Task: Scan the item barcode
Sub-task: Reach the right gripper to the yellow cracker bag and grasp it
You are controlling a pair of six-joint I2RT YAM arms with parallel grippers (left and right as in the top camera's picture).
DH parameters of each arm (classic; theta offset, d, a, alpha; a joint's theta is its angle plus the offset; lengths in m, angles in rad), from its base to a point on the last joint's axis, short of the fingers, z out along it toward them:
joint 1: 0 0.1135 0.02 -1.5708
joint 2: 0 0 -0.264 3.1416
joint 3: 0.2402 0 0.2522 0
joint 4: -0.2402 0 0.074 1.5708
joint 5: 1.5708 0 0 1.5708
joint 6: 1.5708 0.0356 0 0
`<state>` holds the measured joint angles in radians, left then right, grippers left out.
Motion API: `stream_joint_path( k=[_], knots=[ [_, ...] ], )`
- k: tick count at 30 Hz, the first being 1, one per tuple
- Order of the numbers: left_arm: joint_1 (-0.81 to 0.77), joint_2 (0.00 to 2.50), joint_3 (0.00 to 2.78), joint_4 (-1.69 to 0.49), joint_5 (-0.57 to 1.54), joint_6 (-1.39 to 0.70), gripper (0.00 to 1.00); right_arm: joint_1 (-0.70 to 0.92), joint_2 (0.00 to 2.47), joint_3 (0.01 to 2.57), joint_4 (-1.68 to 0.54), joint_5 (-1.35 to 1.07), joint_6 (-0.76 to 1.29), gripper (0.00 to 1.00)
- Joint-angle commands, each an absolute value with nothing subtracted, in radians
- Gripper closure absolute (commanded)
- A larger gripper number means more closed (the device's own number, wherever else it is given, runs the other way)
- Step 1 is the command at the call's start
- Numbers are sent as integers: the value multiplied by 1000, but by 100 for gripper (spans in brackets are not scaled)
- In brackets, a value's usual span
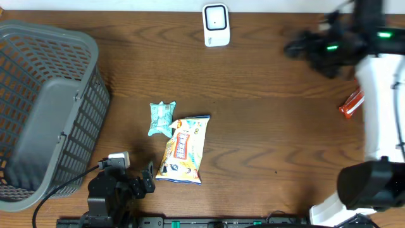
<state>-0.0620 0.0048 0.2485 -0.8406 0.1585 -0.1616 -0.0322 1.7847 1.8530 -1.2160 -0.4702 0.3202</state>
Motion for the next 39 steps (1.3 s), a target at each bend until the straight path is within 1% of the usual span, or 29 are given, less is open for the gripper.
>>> stream_joint_path(
  k=[1, 5, 9, 12, 14, 16, 18, 23, 26, 30, 33, 34, 35, 36, 37, 38, 39],
  knots=[
    [-66, 5, 230, -886, 164, -170, 2, 153, 1823, 1849, -1274, -519, 400, 1],
    [-66, 5, 230, -886, 164, -170, 2, 382, 1890, 1849, -1258, -466, 400, 1],
    [-66, 5, 230, -886, 164, -170, 2, 551, 1964, 1849, -1229, -439, 395, 1],
    [-66, 5, 230, -886, 164, -170, 2, 665, 2028, 1849, -1222, -305, 405, 1],
    [-66, 5, 230, -886, 164, -170, 2, 732, 2080, 1849, -1220, -212, 494, 1],
    [-66, 5, 230, -886, 164, -170, 2, 776, 2123, 1849, -1228, -171, 569, 1],
    [-66, 5, 230, -886, 164, -170, 2, 806, 2151, 1849, -1230, -170, 600, 1],
    [-66, 5, 230, -886, 164, -170, 2, 873, 2162, 1849, -1230, -124, 606, 1],
    [-66, 5, 230, -886, 164, -170, 2, 910, 2162, 1849, -1243, -95, 624, 5],
    [-66, 5, 230, -886, 164, -170, 2, 950, 2162, 1848, -1252, -86, 628, 5],
    [-66, 5, 230, -886, 164, -170, 2, 974, 2165, 1841, -1241, -17, 646, 5],
    [-66, 5, 230, -886, 164, -170, 2, 981, 2168, 1839, -1238, 25, 684, 8],
    [-66, 5, 230, -886, 164, -170, 2, 984, 2172, 1837, -1237, 52, 718, 16],
    [-66, 5, 230, -886, 164, -170, 2, 989, 2177, 1836, -1238, 80, 763, 27],
    [-66, 5, 230, -886, 164, -170, 2, 989, 2185, 1836, -1237, 97, 793, 37],
    [-66, 5, 230, -886, 164, -170, 2, 989, 2191, 1836, -1237, 108, 820, 53],
    [-66, 5, 230, -886, 164, -170, 2, 989, 2199, 1836, -1232, 115, 841, 66]
  ],
)
